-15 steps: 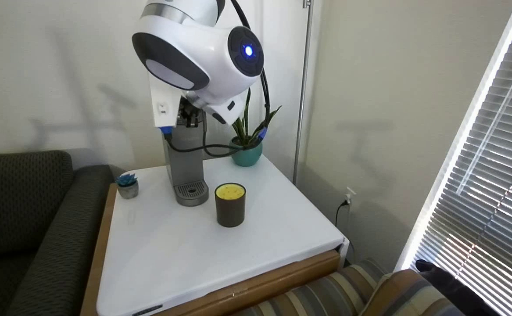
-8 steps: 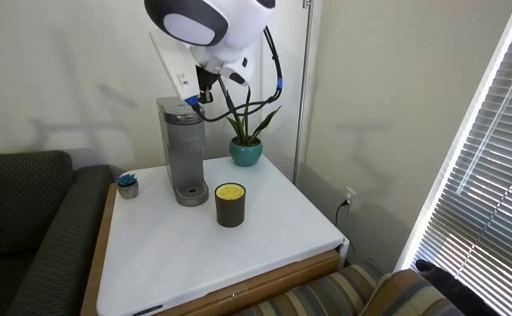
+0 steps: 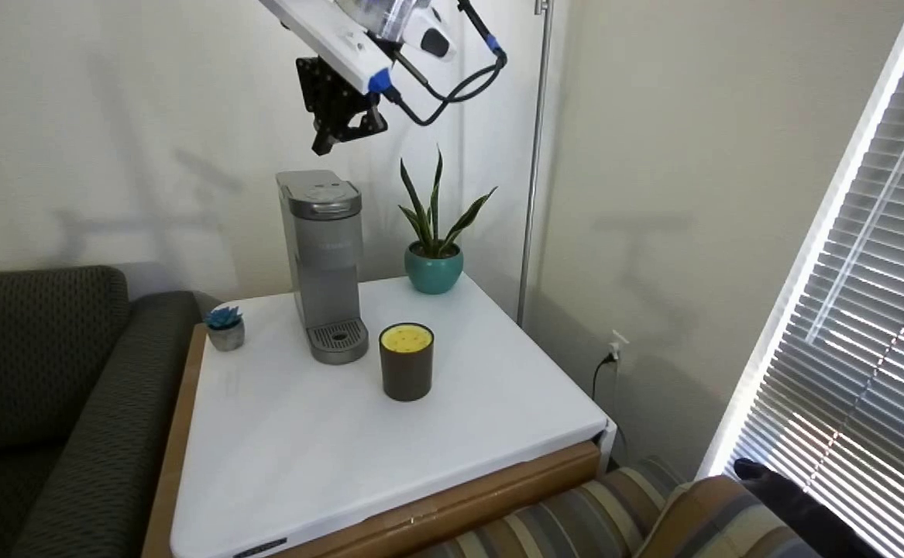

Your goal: Open the coffee maker then close it

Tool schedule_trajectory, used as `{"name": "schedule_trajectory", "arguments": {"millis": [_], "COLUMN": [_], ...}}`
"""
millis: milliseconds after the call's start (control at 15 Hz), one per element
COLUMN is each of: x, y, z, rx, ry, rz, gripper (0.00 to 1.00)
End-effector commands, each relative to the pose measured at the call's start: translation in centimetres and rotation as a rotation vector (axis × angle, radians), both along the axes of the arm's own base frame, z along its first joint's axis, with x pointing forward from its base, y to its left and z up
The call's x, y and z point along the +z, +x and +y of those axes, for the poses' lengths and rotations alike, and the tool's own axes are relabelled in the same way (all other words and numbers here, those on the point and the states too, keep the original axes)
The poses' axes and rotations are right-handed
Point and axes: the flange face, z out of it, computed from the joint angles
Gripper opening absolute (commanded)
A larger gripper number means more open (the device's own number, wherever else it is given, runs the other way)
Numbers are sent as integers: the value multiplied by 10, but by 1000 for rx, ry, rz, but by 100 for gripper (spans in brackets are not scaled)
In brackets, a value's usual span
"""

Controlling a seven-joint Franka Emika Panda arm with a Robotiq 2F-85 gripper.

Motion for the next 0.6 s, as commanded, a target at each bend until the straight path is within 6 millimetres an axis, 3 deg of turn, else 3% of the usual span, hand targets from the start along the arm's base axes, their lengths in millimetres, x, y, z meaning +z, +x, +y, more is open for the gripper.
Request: {"name": "schedule_trajectory", "arguments": {"millis": [0,533], "x": [29,75], "y": [-9,-23], "z": [-7,-12], "rx": [132,322], "ry": [-74,-180], "rz": [44,107], "gripper": [0,0]}}
